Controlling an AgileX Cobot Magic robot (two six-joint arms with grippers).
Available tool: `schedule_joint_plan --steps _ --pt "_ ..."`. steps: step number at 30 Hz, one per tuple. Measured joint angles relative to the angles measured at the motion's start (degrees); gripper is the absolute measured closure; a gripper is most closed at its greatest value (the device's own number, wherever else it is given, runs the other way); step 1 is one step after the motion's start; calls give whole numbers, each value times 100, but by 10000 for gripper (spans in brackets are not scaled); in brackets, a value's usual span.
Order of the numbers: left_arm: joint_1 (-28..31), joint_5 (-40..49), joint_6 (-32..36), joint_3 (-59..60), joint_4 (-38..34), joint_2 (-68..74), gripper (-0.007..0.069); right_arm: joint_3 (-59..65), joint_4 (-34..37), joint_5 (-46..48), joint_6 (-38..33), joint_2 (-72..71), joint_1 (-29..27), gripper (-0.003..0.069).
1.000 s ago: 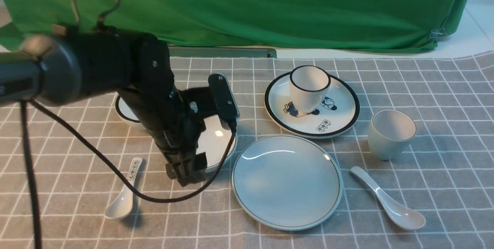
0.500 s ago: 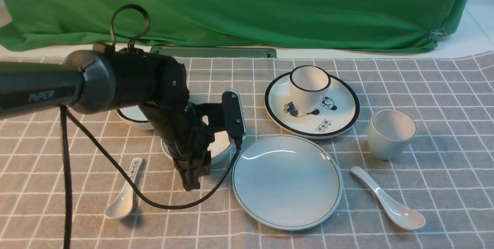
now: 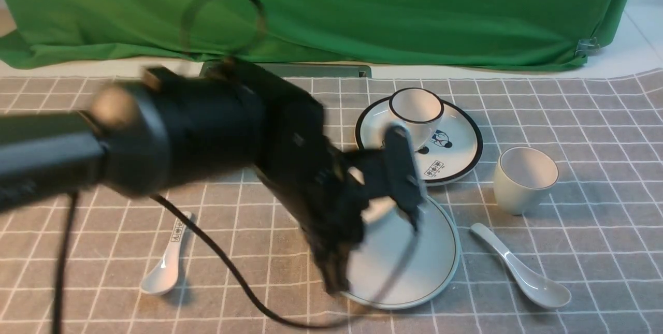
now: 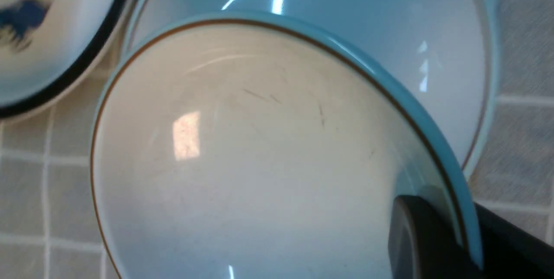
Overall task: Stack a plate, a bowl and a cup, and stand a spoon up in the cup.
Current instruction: Use the left arm to put the blue rice bowl into the blue large plate in the middle
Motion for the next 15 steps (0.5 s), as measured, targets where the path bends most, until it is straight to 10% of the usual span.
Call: schedule_joint_plan --steps 15 --pt "-446 -868 -687 0 946 826 552 0 175 -16 263 0 0 515"
